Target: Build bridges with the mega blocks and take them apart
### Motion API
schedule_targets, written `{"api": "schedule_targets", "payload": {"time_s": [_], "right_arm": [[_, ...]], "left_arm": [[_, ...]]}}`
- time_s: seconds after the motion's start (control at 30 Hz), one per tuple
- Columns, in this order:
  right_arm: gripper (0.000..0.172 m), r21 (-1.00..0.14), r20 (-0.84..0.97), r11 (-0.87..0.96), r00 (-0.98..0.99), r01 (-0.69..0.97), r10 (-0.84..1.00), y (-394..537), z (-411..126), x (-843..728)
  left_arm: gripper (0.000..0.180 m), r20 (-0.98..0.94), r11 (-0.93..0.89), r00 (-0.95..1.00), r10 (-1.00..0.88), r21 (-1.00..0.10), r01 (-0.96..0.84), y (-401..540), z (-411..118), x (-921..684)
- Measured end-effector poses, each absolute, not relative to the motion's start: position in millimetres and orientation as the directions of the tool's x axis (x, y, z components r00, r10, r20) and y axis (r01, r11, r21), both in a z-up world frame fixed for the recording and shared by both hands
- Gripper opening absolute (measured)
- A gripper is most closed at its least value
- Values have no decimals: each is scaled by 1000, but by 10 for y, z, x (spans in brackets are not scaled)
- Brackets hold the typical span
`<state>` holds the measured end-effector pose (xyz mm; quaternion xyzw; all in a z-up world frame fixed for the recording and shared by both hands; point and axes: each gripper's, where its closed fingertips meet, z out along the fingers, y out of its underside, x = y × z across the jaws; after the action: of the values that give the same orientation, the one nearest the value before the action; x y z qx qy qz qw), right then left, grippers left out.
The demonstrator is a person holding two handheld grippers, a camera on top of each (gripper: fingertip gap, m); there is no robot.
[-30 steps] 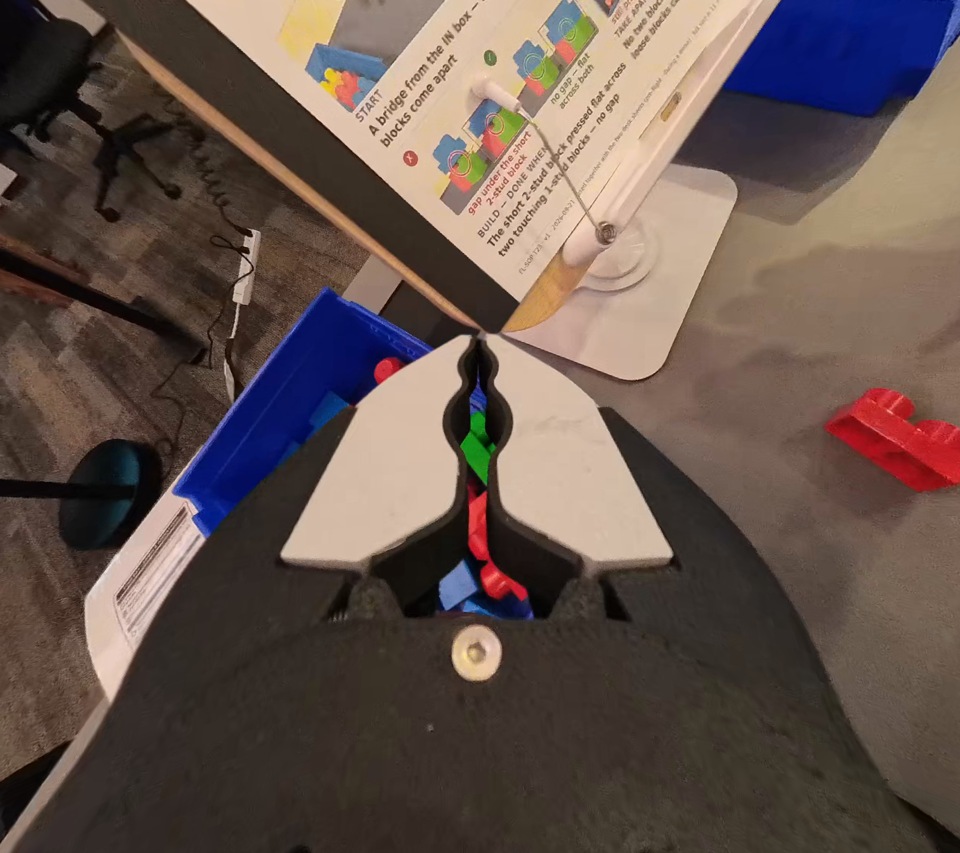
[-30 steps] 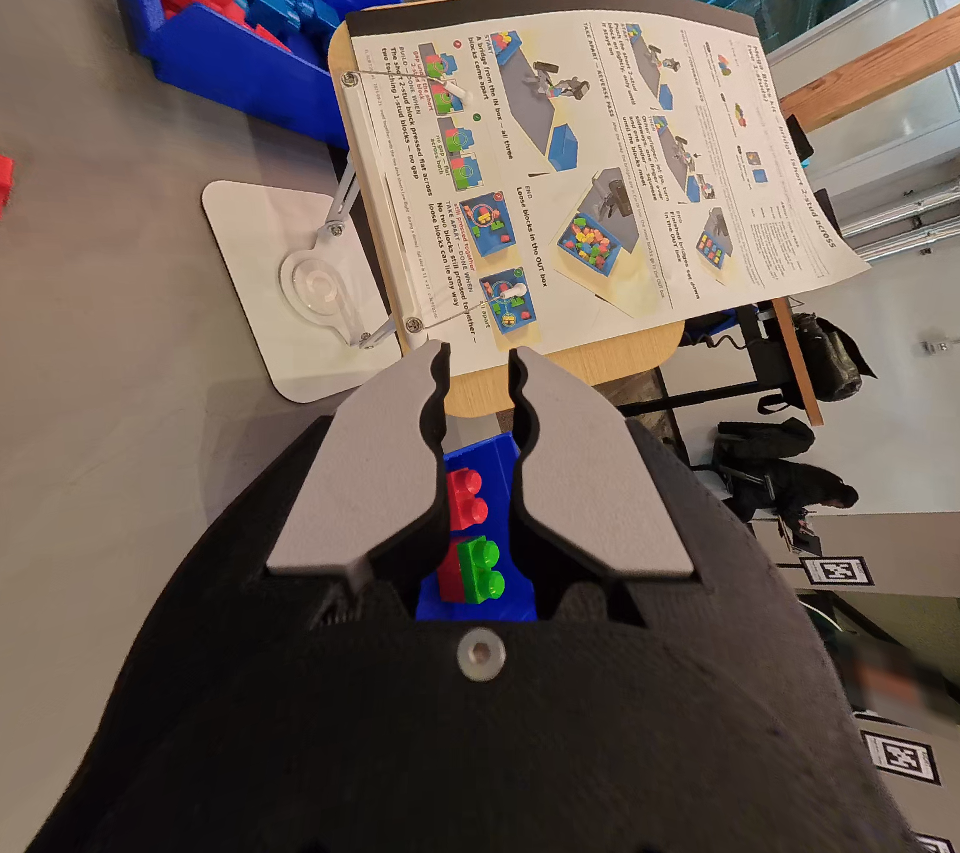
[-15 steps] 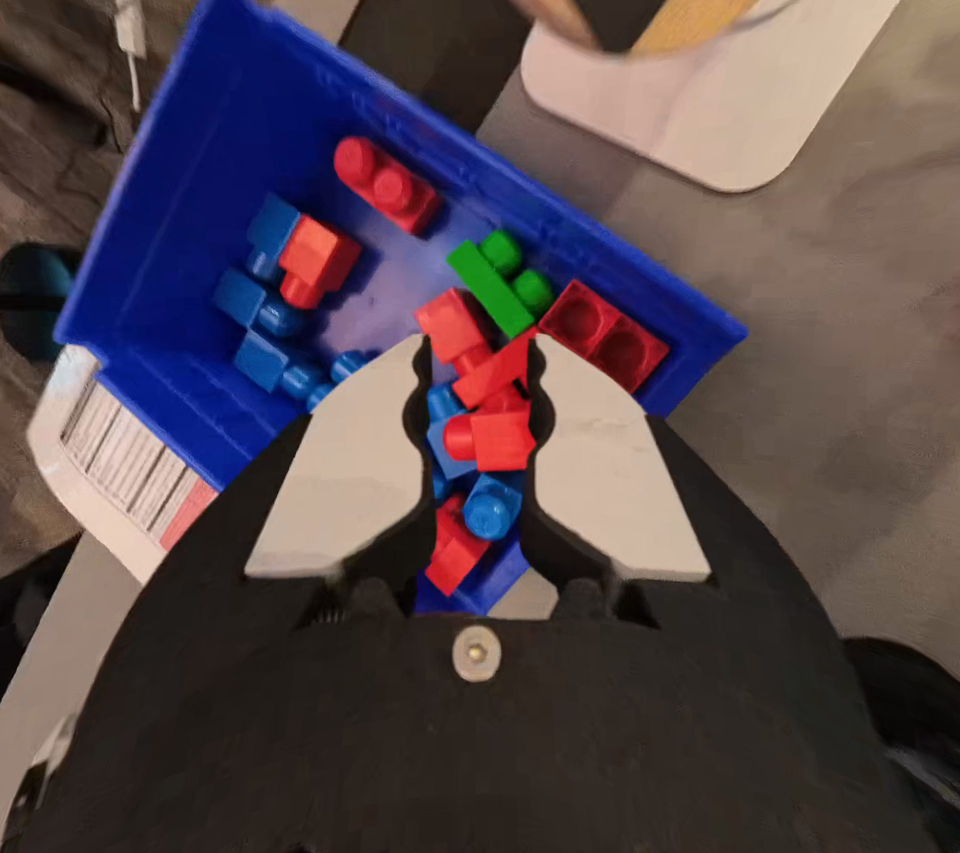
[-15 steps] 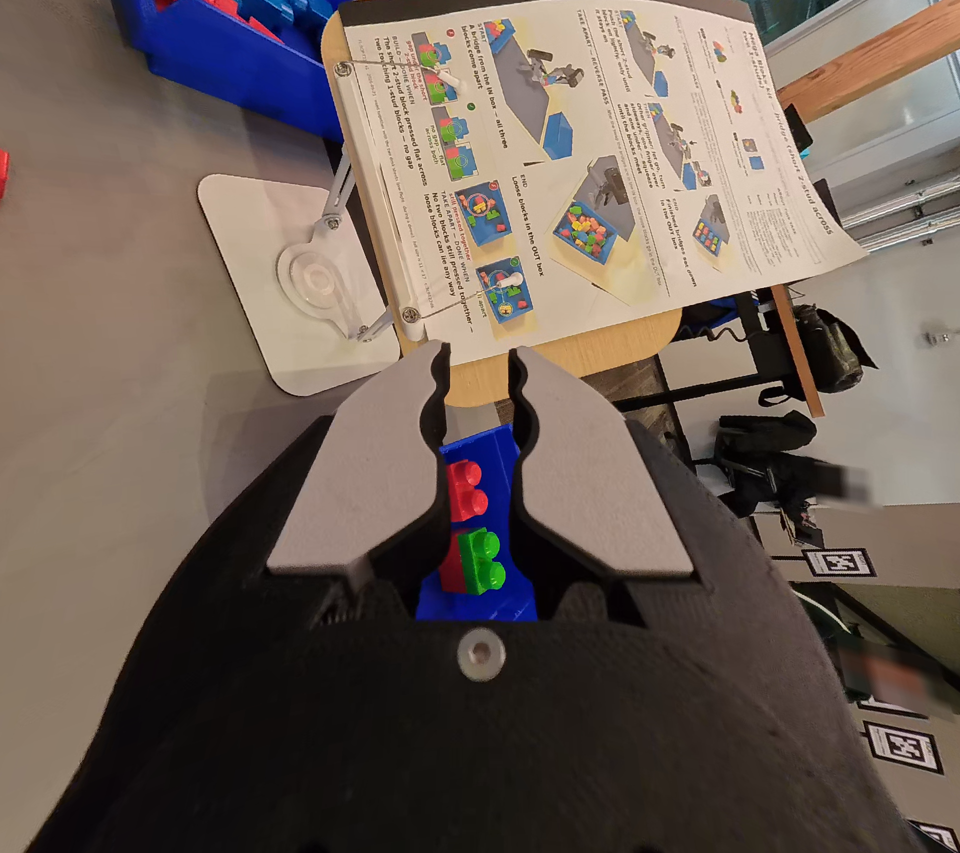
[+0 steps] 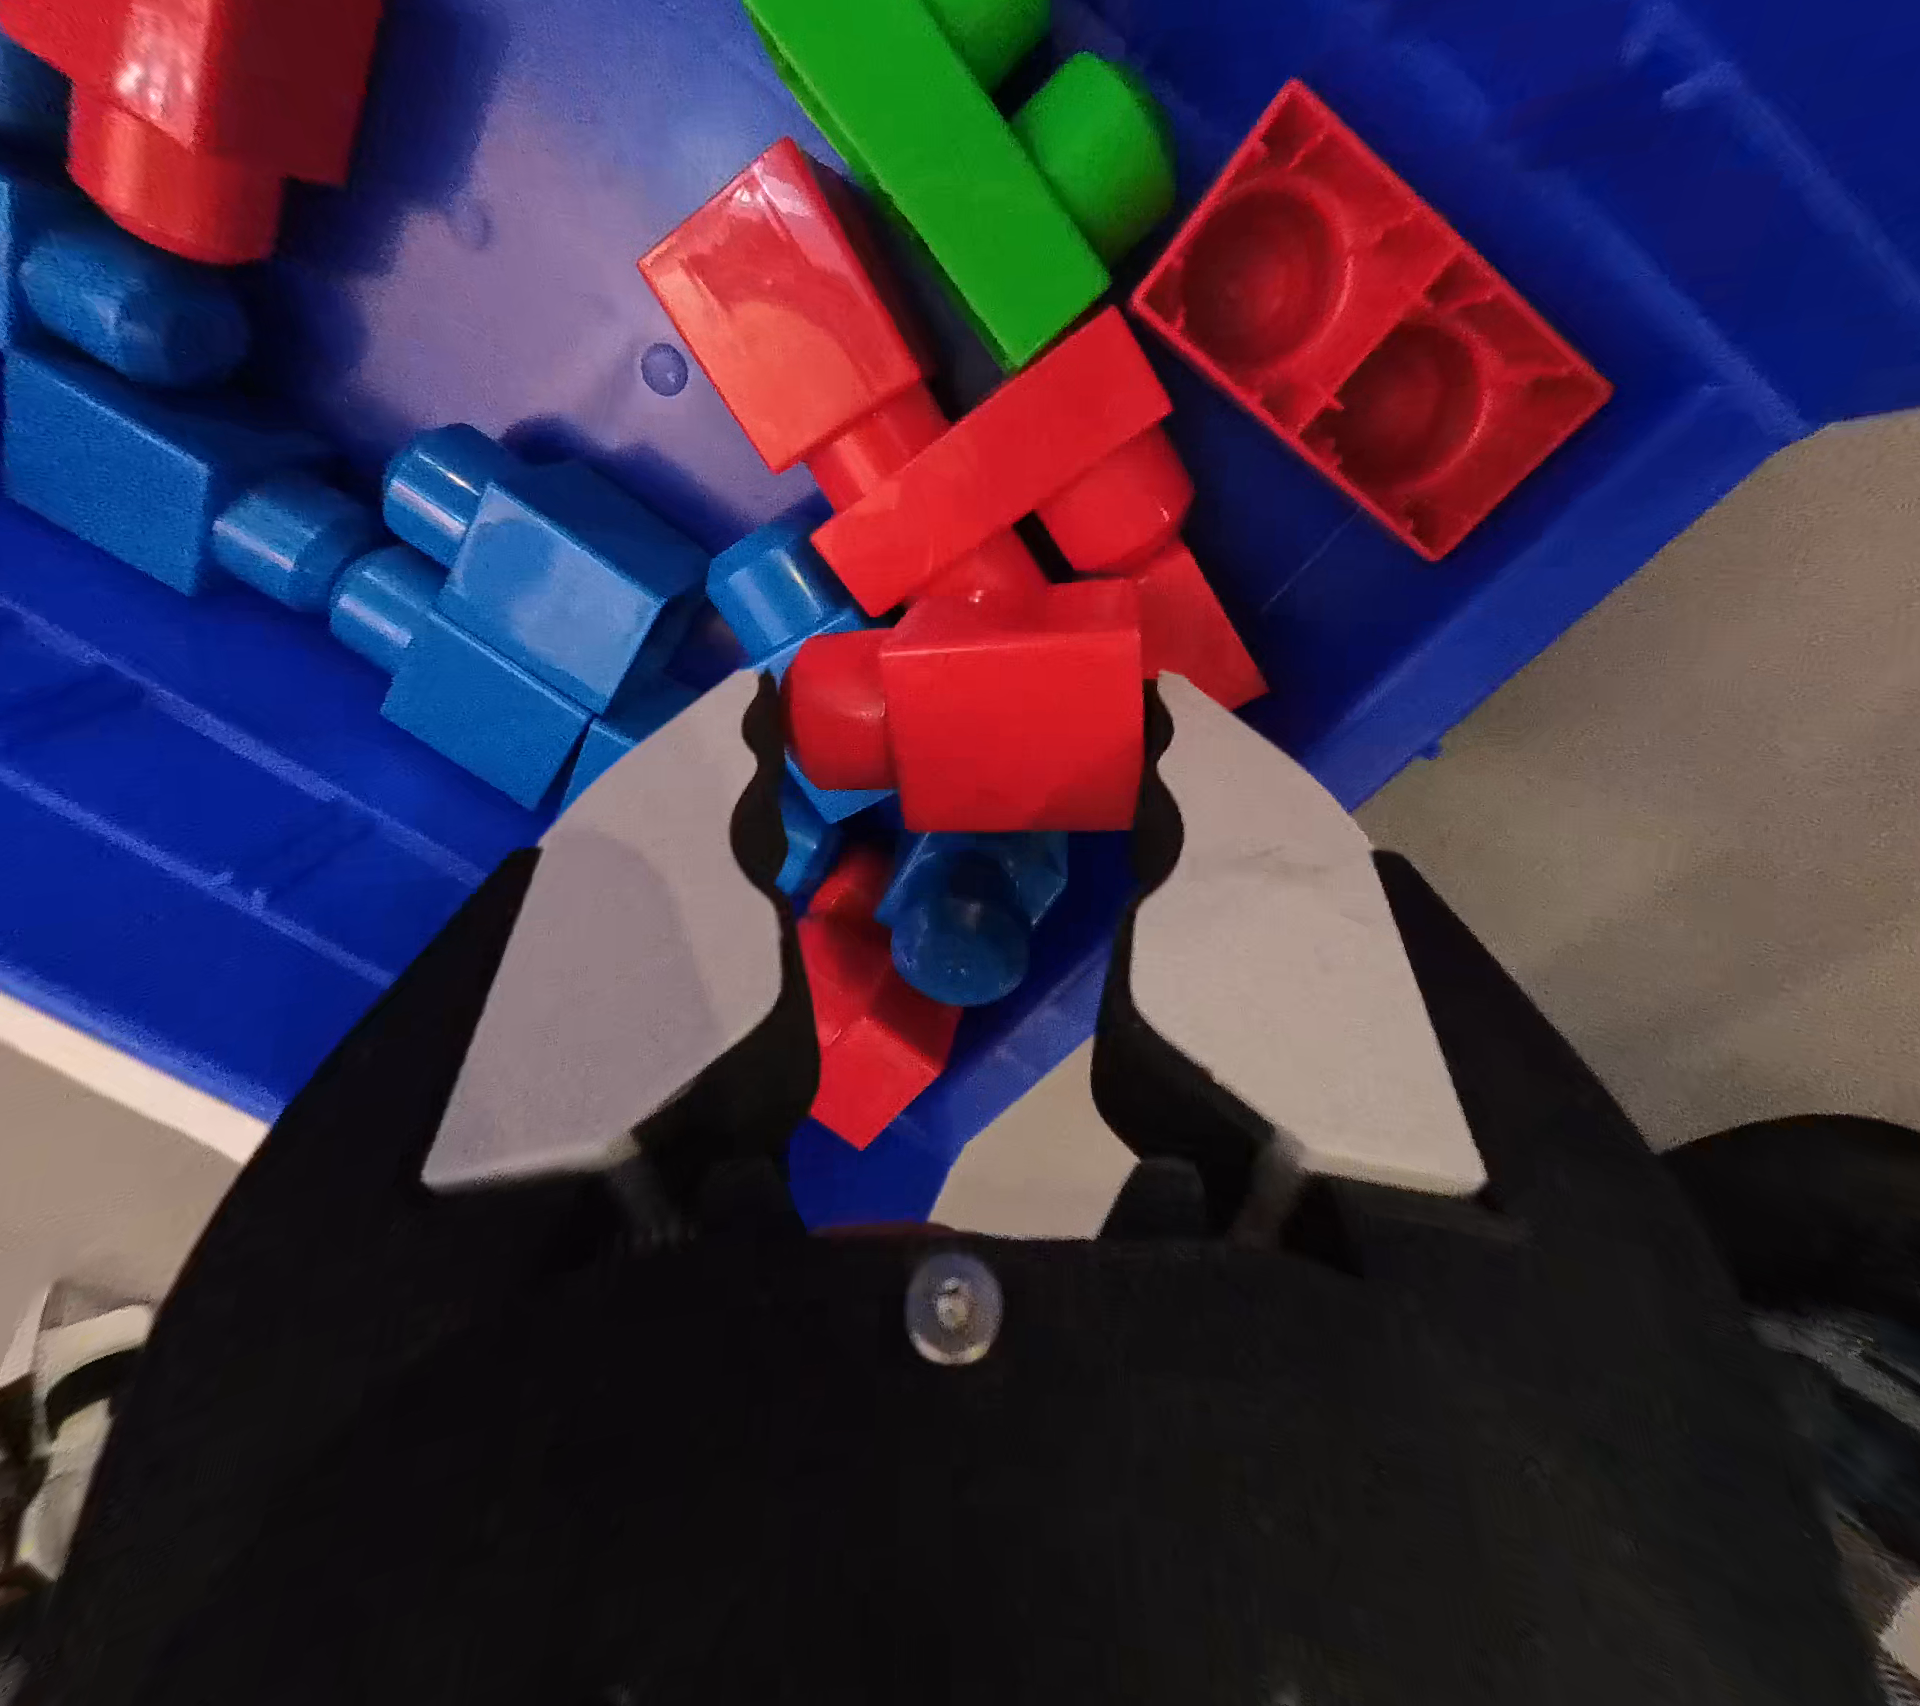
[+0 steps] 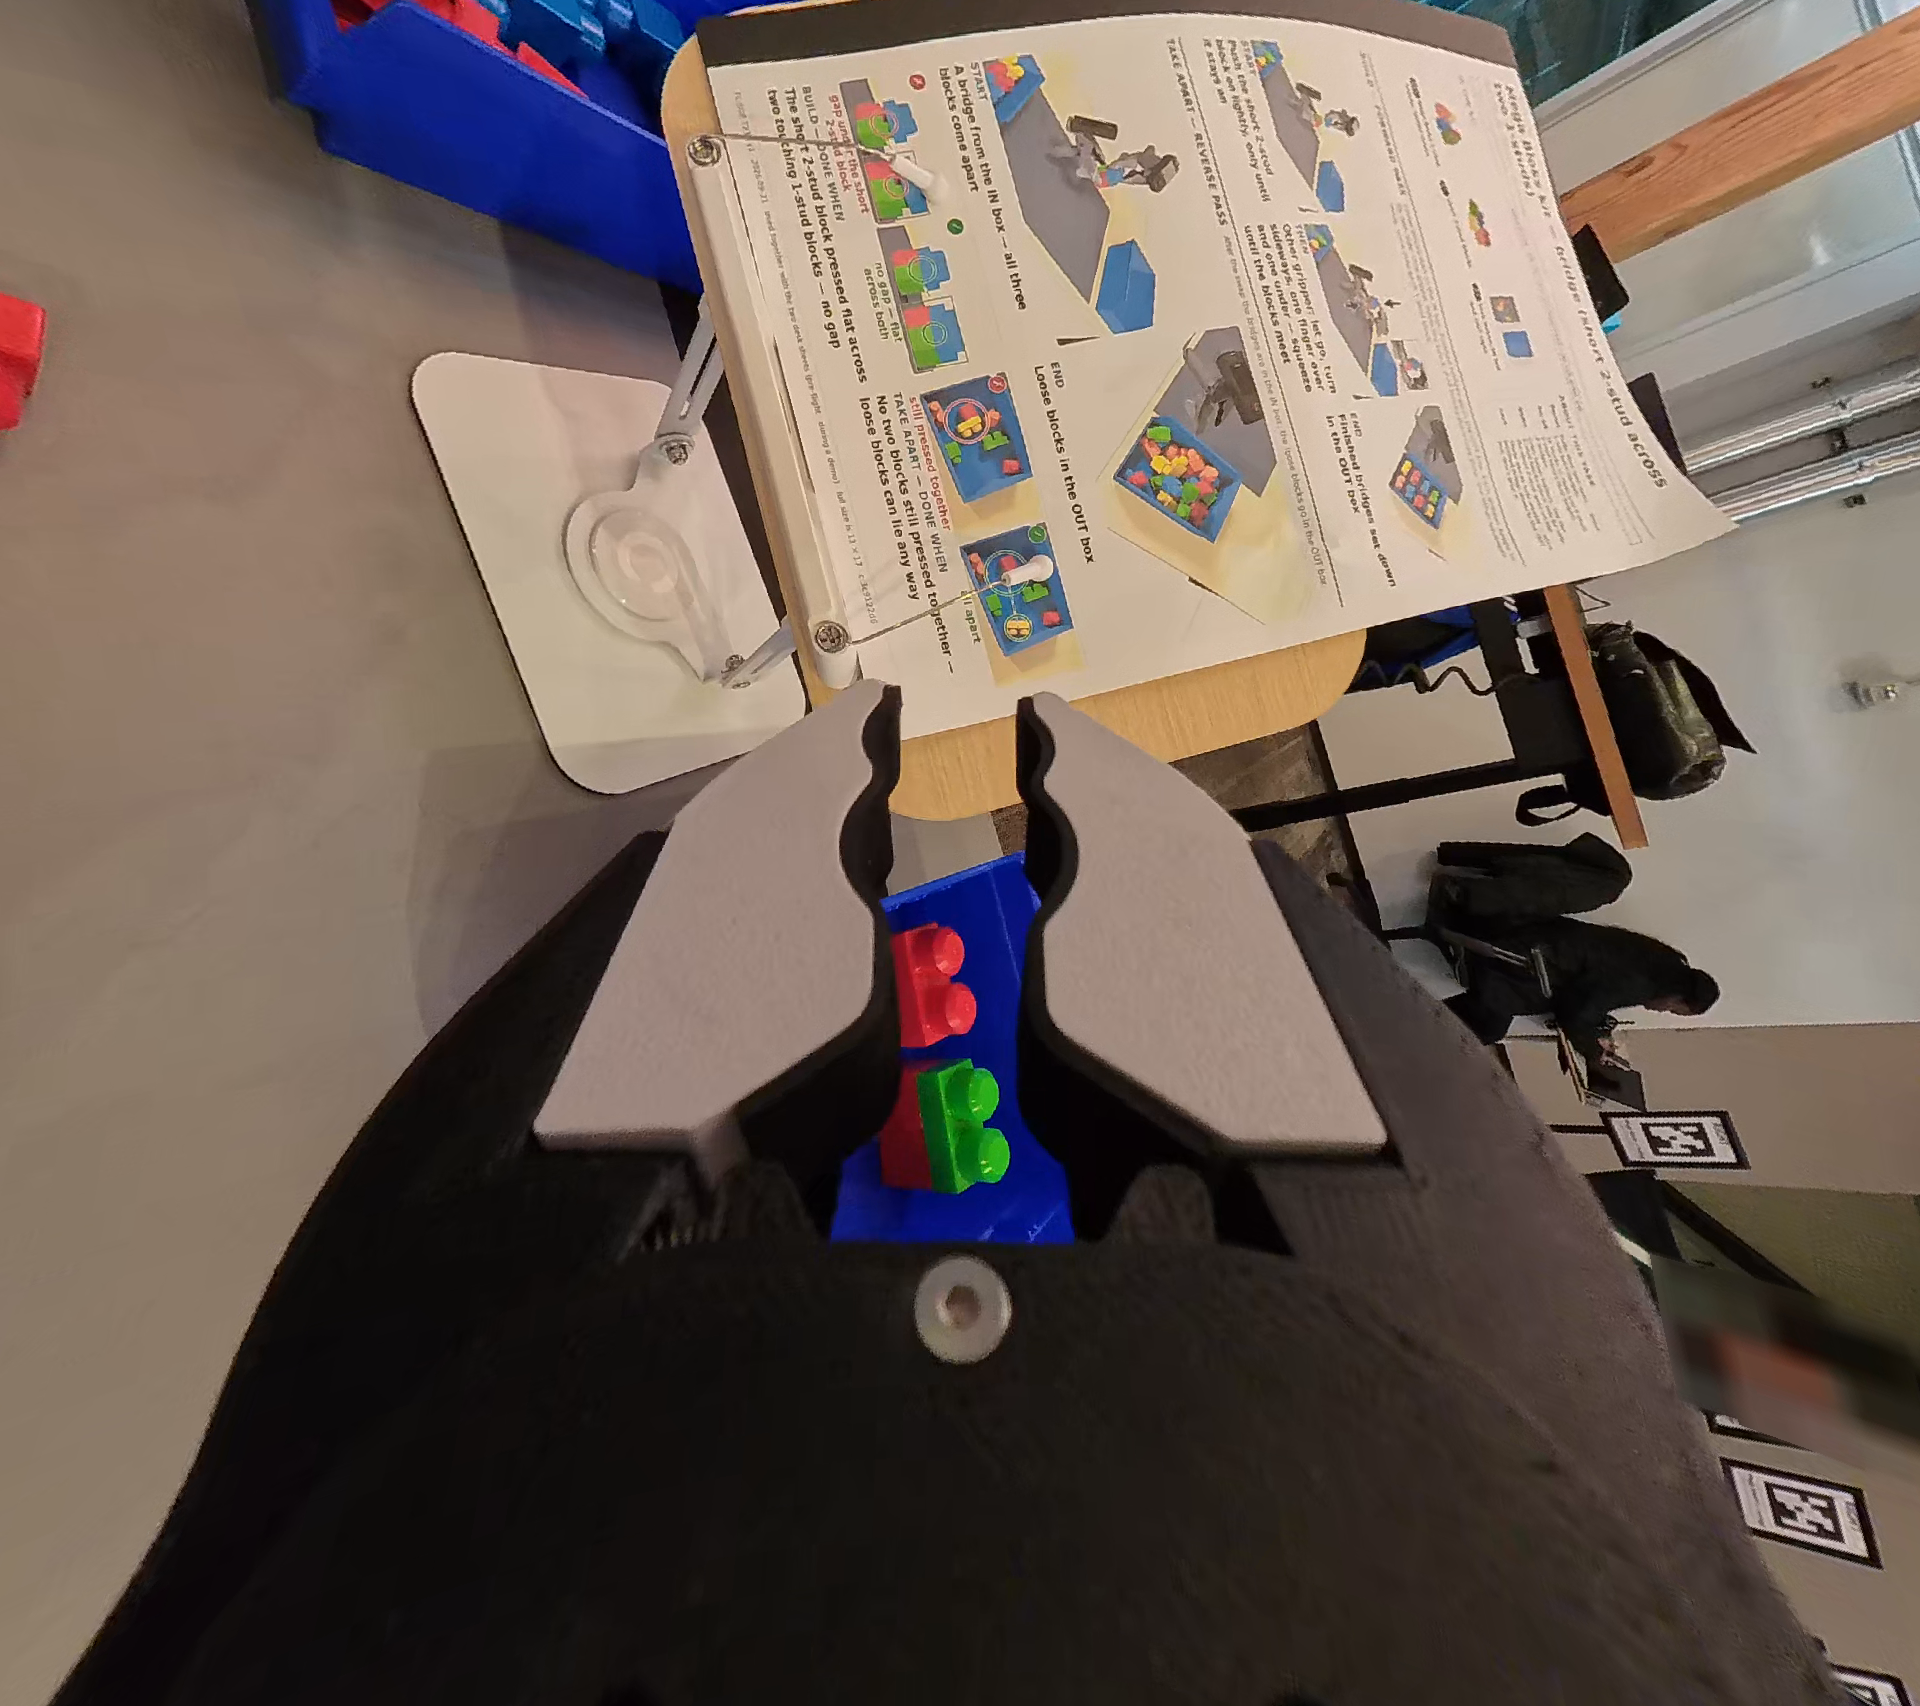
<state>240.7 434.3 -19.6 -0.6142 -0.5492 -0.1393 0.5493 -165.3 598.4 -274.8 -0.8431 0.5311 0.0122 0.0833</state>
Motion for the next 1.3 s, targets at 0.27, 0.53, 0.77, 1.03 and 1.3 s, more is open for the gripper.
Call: {"api": "schedule_targets", "payload": {"time_s": [0.27,0.53,0.77,1.03,1.3], "right_arm": [[21,-518,772,208,349,829,531,4333,-214,2382],[21,-508,773,219,329,833,542,4302,-233,2340],[21,-516,774,219,341,828,534,4271,-195,2400],[21,-510,777,224,333,831,534,4264,-195,2358],[21,-492,772,225,302,841,559,4298,-281,2260]], "left_arm": [[64,-143,137,-82,-986,-440,-888,4810,-1723,-583],[64,-23,417,-417,-909,-128,-900,4191,-2719,54],[93,59,374,-383,-922,-126,-919,4180,-2925,99],[64,-222,-47,148,-964,-405,-913,5413,-1949,-603],[49,-195,-522,600,-776,-336,-784,6411,-2627,-1355]]}}
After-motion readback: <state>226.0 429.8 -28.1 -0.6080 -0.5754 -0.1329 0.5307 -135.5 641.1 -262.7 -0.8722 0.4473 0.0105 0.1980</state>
